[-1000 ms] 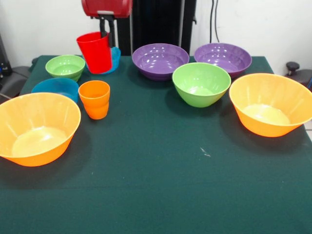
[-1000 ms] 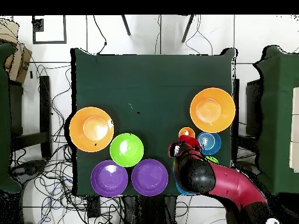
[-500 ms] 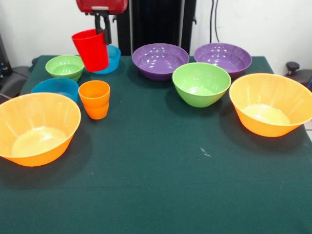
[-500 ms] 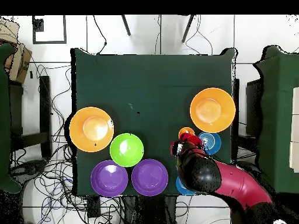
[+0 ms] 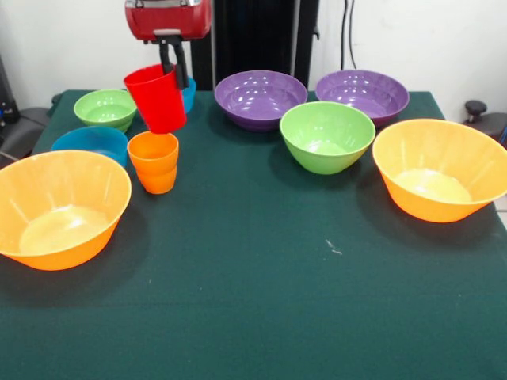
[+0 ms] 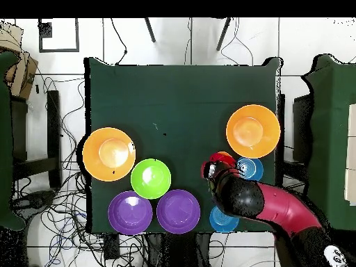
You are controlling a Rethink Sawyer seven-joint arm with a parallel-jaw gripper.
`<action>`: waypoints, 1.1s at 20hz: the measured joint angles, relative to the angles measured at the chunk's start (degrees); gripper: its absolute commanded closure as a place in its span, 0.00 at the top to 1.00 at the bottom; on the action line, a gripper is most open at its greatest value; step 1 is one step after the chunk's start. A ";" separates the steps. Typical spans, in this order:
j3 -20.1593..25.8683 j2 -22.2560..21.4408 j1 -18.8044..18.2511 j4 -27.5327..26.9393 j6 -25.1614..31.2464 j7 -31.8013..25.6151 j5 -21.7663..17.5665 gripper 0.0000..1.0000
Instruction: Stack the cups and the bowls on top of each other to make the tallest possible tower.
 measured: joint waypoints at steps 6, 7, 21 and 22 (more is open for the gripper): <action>0.88 0.86 -1.08 -1.69 1.63 0.00 0.00 0.00; 1.24 0.83 -1.60 -1.97 1.98 0.00 -0.01 0.00; 4.25 0.98 -6.74 -4.85 6.43 0.00 -1.16 0.00; 4.37 1.17 -6.89 -5.21 6.46 0.00 -1.37 0.00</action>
